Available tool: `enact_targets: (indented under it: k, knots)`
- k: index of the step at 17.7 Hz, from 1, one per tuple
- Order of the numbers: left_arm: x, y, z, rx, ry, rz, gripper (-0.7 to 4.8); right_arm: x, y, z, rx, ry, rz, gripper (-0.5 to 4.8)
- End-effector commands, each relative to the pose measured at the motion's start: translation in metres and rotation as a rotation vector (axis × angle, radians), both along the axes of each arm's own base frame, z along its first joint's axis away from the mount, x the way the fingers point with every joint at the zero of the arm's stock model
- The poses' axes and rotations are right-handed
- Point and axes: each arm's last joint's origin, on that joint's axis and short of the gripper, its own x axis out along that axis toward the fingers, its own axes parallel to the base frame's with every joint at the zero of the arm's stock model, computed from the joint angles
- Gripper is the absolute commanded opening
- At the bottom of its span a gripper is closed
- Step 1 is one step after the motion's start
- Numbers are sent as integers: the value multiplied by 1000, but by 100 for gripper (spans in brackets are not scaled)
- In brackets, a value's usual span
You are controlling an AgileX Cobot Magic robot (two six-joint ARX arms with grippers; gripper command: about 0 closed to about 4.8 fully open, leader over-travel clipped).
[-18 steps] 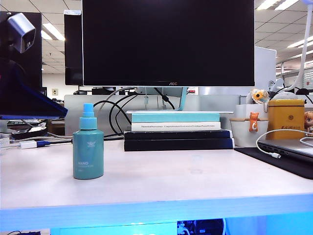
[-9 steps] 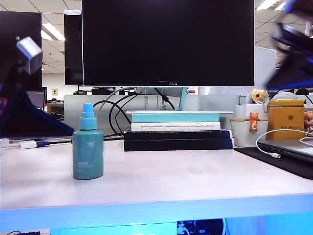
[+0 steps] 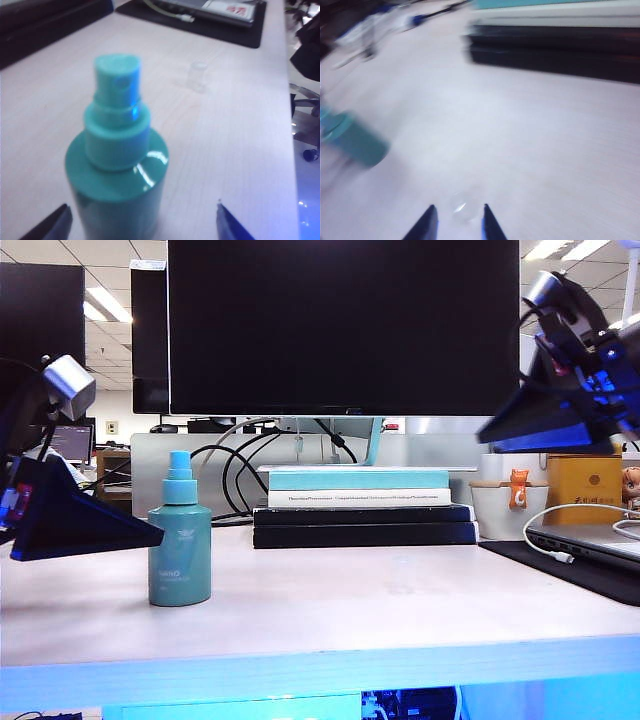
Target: Pick up the sprayer with the left hand, pick up its lid with the right hand then put the lid on the sprayer.
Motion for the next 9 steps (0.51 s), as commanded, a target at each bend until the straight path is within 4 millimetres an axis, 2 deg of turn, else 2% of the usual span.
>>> enact_targets:
  k: [1,3,9]
  knots:
    - [1,-1,3,-23,-42,-31,382,3,-1,-4,-6,-26,73,112]
    - [2,-1,4,-22,-59,-28,381,5,-1,-9,-23,-23,85,144]
    - [5,-1,8,-27,-114,-27,381,13,1,-20,-22,-28,115,148]
